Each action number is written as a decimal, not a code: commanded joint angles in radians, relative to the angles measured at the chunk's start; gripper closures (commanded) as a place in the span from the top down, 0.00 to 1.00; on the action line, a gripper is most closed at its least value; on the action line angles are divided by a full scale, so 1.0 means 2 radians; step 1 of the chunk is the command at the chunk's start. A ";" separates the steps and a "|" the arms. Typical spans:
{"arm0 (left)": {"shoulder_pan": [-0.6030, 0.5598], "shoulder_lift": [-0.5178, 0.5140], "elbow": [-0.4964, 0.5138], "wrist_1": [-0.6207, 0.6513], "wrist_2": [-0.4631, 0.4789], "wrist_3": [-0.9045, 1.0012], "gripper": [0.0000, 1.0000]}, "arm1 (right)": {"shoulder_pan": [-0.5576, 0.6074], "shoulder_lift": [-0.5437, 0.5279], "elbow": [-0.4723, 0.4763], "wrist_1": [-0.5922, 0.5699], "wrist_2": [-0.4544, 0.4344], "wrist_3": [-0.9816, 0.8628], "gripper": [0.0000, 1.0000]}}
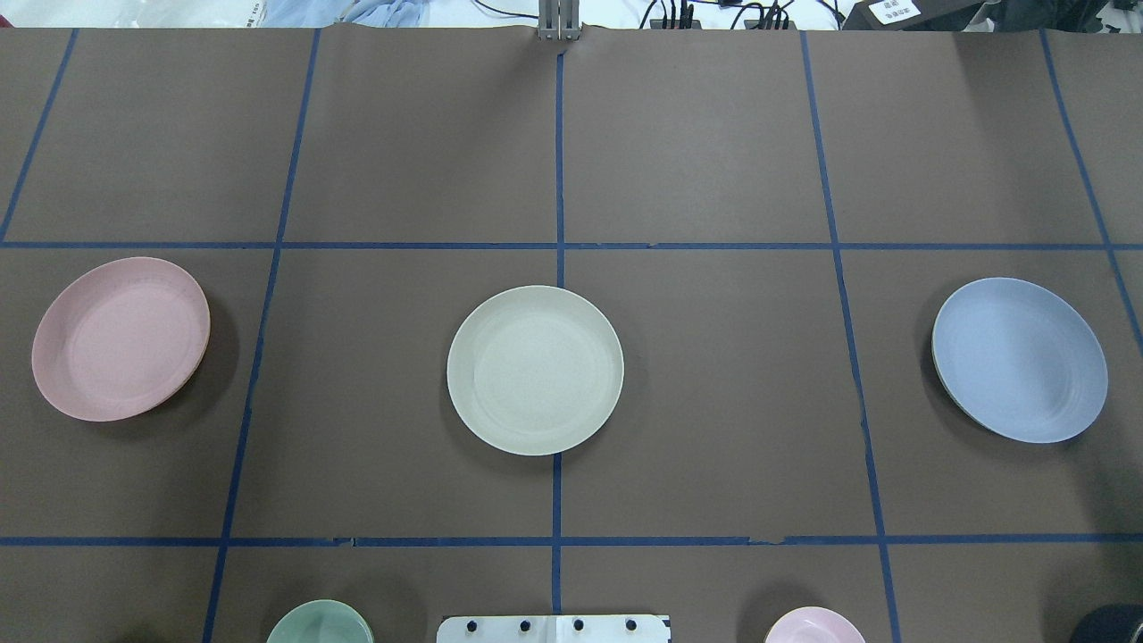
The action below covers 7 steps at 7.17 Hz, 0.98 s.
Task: Stack three plates with pink and blue
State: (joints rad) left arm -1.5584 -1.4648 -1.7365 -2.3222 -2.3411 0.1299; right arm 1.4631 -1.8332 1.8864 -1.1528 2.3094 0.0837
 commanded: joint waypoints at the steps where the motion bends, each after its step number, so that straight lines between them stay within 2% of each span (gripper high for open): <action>1: 0.030 -0.002 0.019 -0.086 -0.001 -0.046 1.00 | -0.040 0.008 -0.001 0.019 0.002 0.033 1.00; 2: 0.075 0.011 0.054 -0.099 -0.001 -0.064 1.00 | -0.064 0.008 0.001 0.025 0.002 0.087 1.00; 3: 0.105 0.011 0.098 -0.155 0.002 -0.124 1.00 | -0.077 0.007 -0.001 0.049 -0.001 0.116 1.00; 4: 0.132 0.013 0.155 -0.256 0.012 -0.200 1.00 | -0.078 0.005 -0.001 0.052 0.001 0.118 1.00; 5: 0.166 0.013 0.194 -0.328 0.060 -0.247 1.00 | -0.078 0.004 -0.001 0.052 0.001 0.118 1.00; 6: 0.199 0.013 0.197 -0.343 0.094 -0.312 1.00 | -0.078 0.004 -0.001 0.053 0.001 0.118 1.00; 7: 0.234 0.012 0.197 -0.341 0.153 -0.330 1.00 | -0.078 0.004 -0.001 0.053 0.002 0.118 1.00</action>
State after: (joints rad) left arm -1.1761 -1.4396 -1.3587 -2.9723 -2.1587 -0.4428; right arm 1.3077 -1.8248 1.8854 -1.0490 2.3120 0.3182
